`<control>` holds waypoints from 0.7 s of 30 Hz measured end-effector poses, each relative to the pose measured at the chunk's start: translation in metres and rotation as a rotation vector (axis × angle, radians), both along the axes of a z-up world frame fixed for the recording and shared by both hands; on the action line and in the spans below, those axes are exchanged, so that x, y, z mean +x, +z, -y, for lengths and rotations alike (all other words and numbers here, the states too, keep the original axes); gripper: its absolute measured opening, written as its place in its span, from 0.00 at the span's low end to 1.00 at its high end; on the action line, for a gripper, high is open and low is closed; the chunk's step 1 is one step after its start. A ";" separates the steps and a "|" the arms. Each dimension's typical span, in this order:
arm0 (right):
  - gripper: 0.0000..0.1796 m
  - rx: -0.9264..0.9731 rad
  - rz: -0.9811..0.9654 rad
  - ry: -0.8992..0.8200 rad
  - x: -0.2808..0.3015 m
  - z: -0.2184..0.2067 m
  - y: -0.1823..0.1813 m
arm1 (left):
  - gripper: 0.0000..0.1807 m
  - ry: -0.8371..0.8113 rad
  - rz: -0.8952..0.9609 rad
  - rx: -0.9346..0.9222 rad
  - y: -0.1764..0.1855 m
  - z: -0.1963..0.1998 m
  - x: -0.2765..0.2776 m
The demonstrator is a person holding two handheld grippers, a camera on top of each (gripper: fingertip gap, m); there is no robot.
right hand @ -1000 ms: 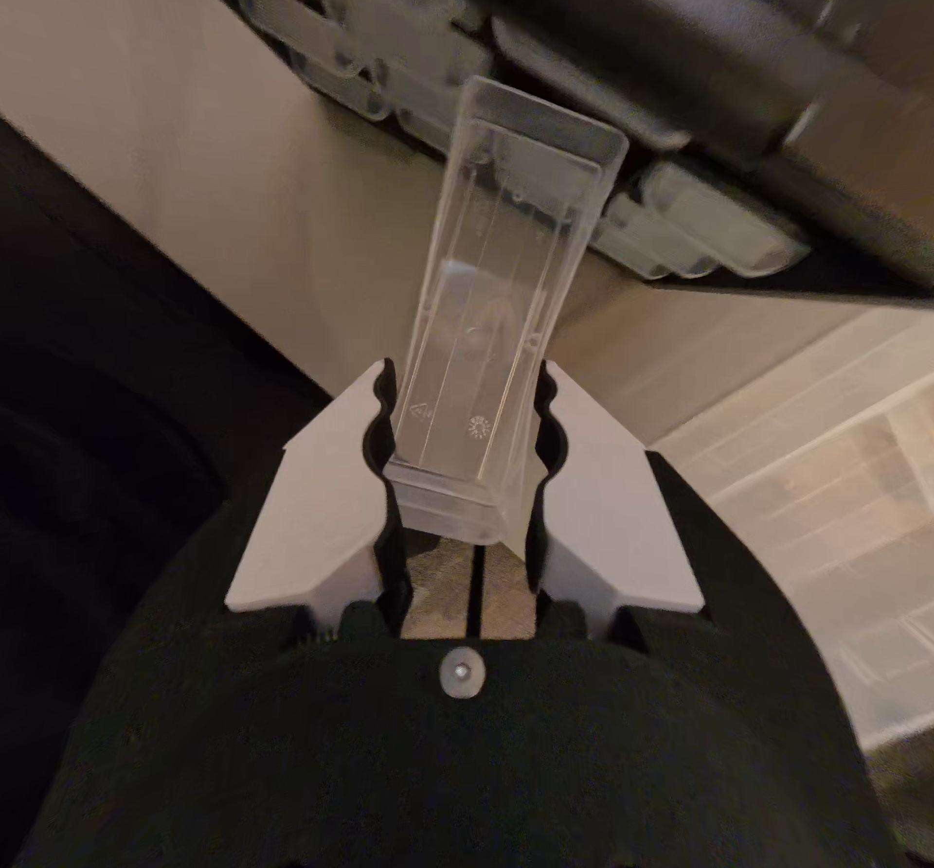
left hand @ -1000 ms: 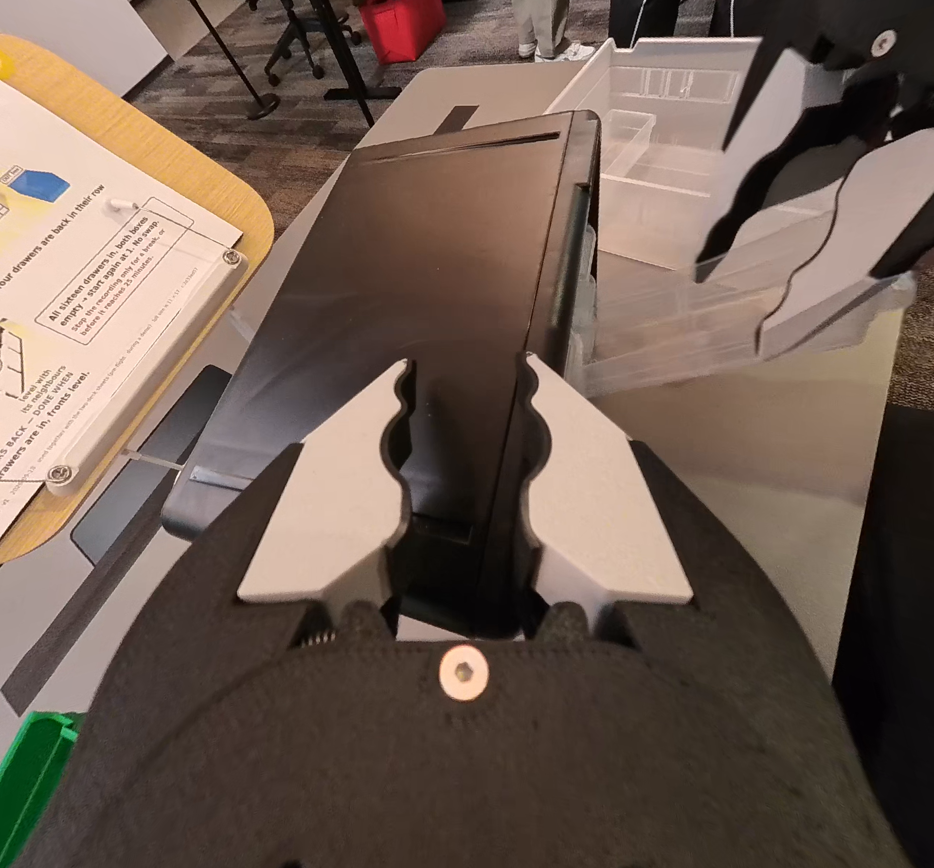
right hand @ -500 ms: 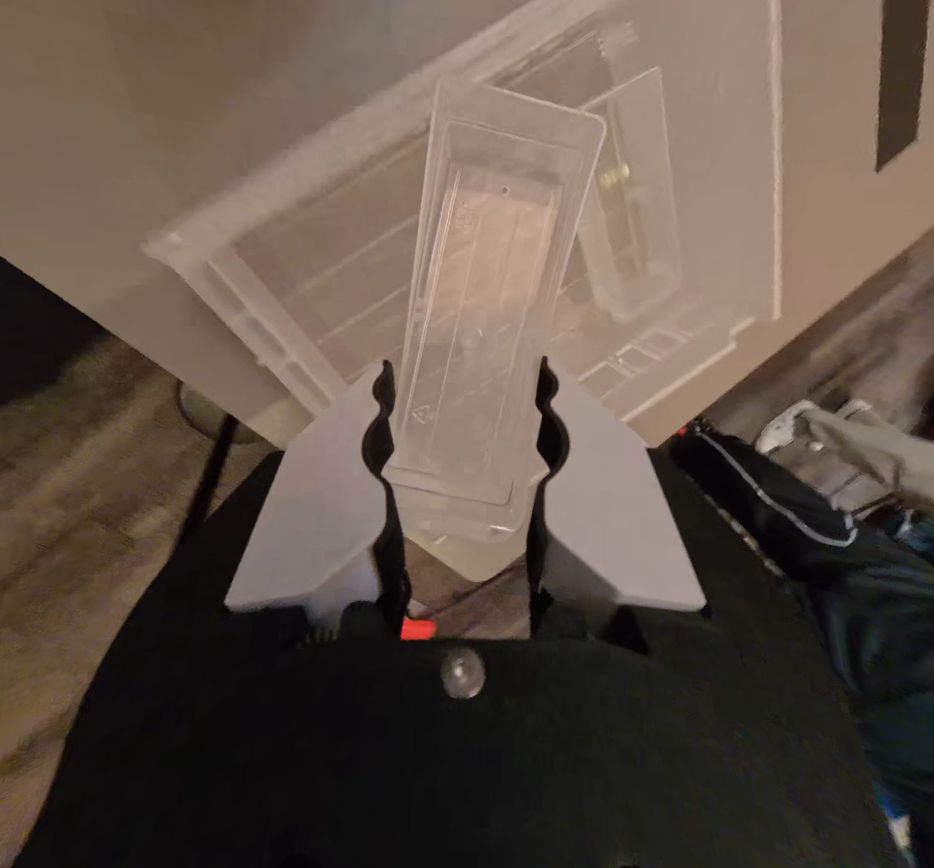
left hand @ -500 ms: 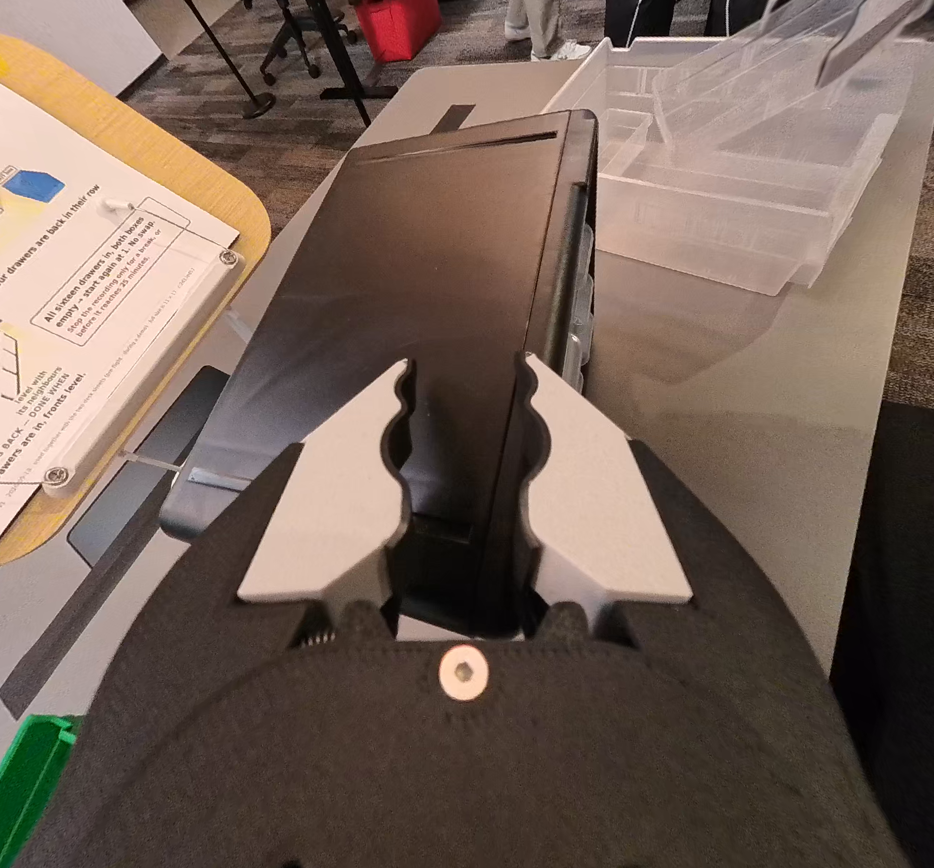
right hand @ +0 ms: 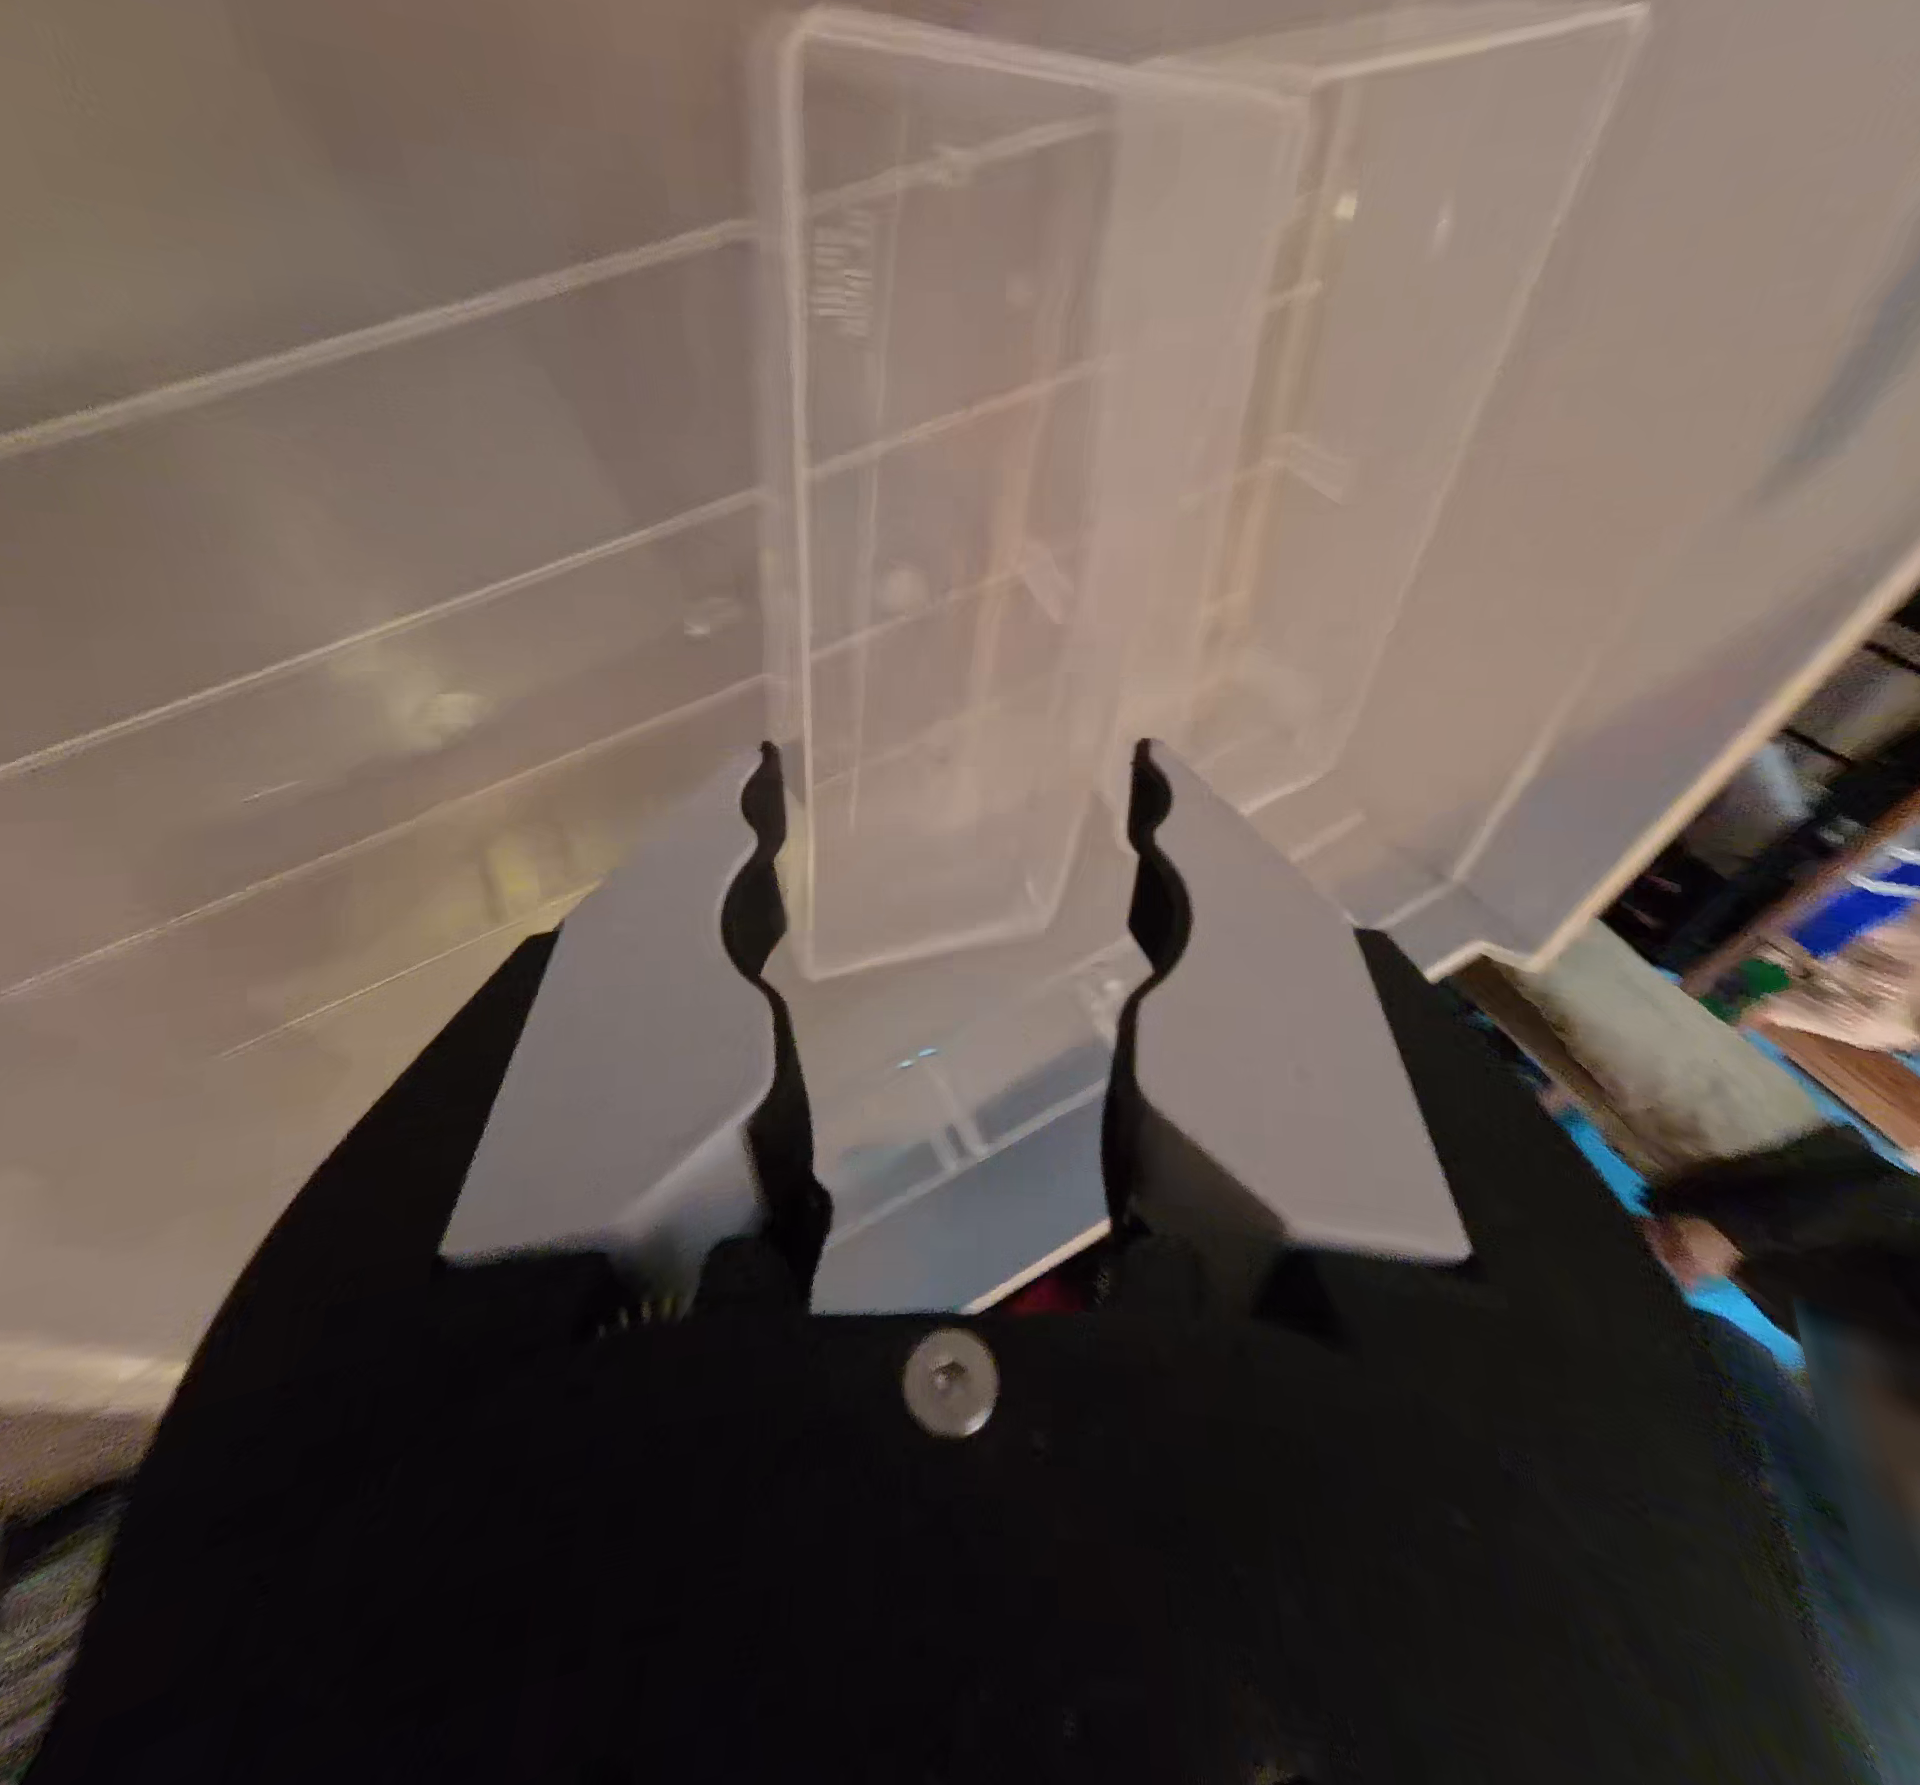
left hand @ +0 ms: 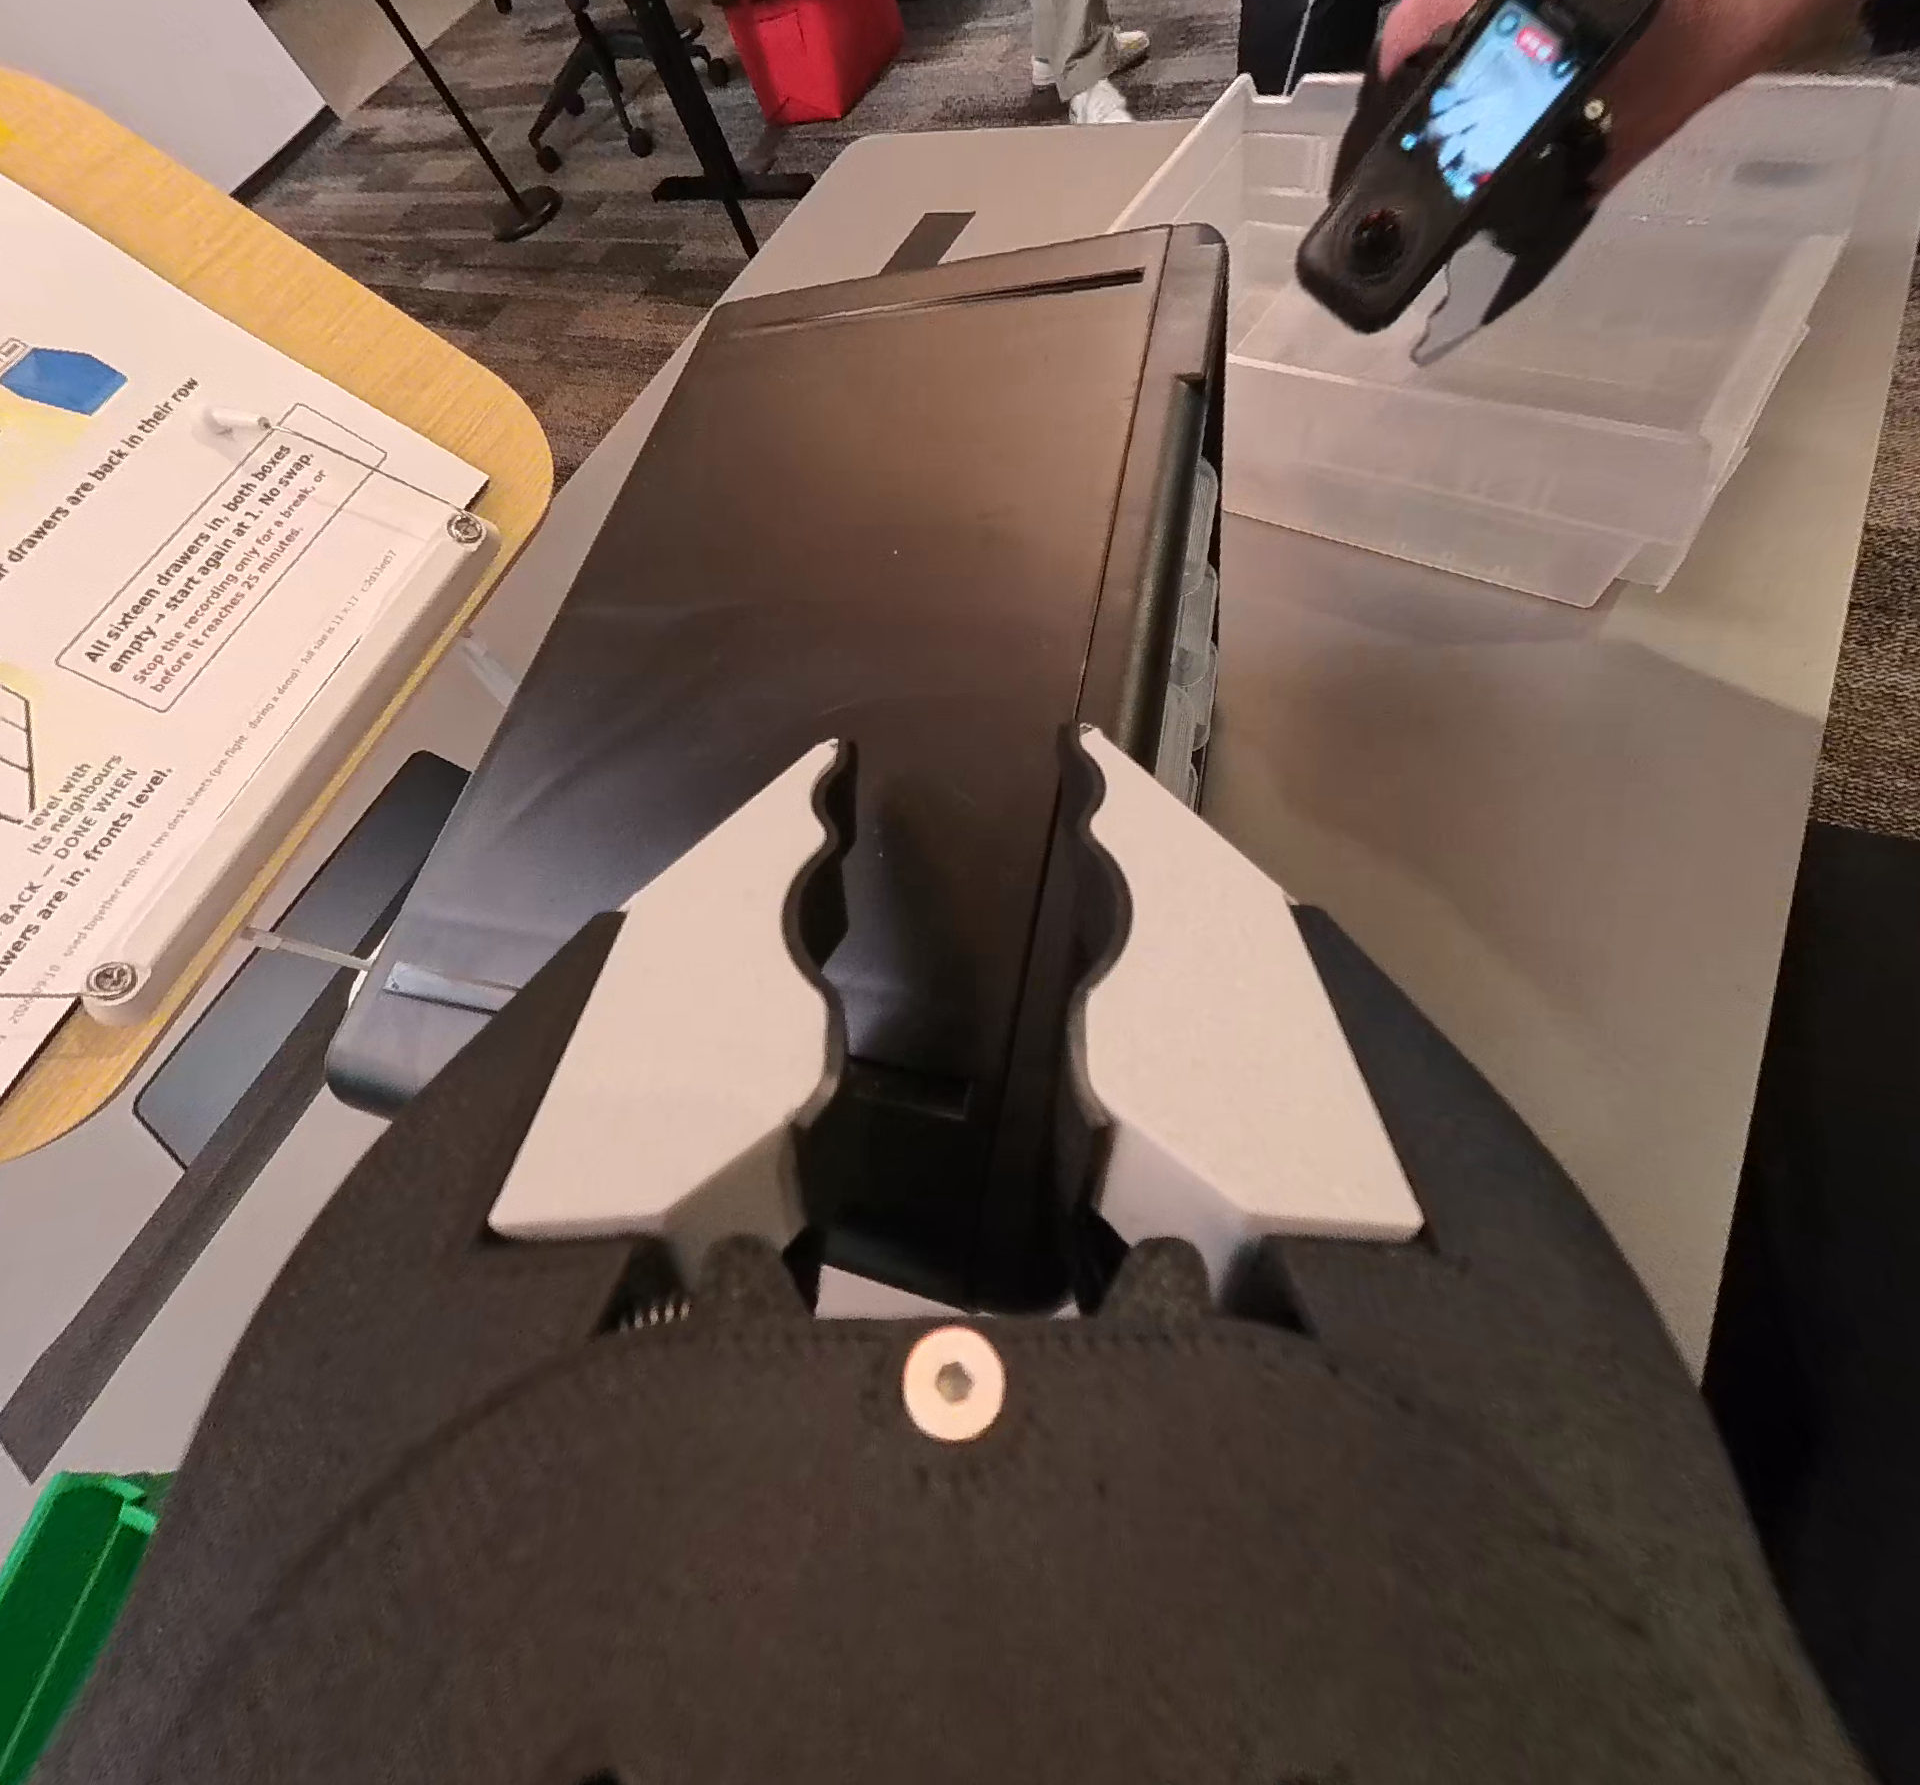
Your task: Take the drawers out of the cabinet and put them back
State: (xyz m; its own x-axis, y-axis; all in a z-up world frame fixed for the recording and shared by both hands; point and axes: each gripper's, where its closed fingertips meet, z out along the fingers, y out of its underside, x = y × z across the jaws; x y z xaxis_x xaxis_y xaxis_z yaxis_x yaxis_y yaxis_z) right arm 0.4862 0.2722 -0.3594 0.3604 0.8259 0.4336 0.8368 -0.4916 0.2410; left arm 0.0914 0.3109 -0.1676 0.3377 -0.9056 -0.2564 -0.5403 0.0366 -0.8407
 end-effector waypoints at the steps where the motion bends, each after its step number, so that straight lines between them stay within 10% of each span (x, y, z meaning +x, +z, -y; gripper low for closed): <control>1: 0.39 0.030 0.036 0.008 0.005 -0.007 0.001 | 0.21 -0.001 0.000 0.000 0.000 0.000 0.000; 5: 0.49 0.078 0.106 -0.033 0.019 -0.017 0.006 | 0.21 -0.001 0.000 0.000 0.000 0.000 0.000; 12: 0.31 0.502 -0.097 -0.104 -0.050 -0.020 0.107 | 0.21 -0.002 0.001 0.000 0.000 0.000 0.000; 16: 0.26 0.813 -0.193 0.280 -0.170 -0.015 0.169 | 0.21 -0.002 0.001 -0.001 0.000 0.000 0.000; 21: 0.24 0.815 -0.191 0.648 -0.302 0.004 0.133 | 0.21 -0.001 0.002 0.001 0.000 0.000 0.000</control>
